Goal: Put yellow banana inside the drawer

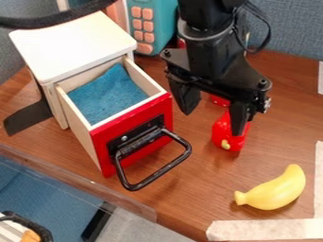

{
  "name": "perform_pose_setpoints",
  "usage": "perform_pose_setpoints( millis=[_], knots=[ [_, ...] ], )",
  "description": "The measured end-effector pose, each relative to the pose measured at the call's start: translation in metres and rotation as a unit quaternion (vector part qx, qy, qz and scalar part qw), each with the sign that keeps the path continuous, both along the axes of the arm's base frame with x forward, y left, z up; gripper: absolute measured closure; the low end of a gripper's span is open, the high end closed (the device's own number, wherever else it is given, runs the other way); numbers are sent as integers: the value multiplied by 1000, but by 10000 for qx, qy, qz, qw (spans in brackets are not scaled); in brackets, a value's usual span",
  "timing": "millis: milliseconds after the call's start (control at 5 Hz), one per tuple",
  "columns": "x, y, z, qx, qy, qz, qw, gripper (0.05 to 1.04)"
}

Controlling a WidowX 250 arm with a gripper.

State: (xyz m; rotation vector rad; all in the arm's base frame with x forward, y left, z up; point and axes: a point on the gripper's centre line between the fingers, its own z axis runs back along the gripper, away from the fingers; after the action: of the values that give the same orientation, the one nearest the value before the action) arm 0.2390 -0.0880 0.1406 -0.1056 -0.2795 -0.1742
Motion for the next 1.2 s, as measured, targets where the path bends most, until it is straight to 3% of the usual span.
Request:
perform_pose_setpoints(
  millis=[600, 1200],
  knots=[
    [13, -28, -23, 205, 200, -468, 9985, 83],
    [29, -72, -60, 685, 359, -1334, 9880, 83]
  ],
)
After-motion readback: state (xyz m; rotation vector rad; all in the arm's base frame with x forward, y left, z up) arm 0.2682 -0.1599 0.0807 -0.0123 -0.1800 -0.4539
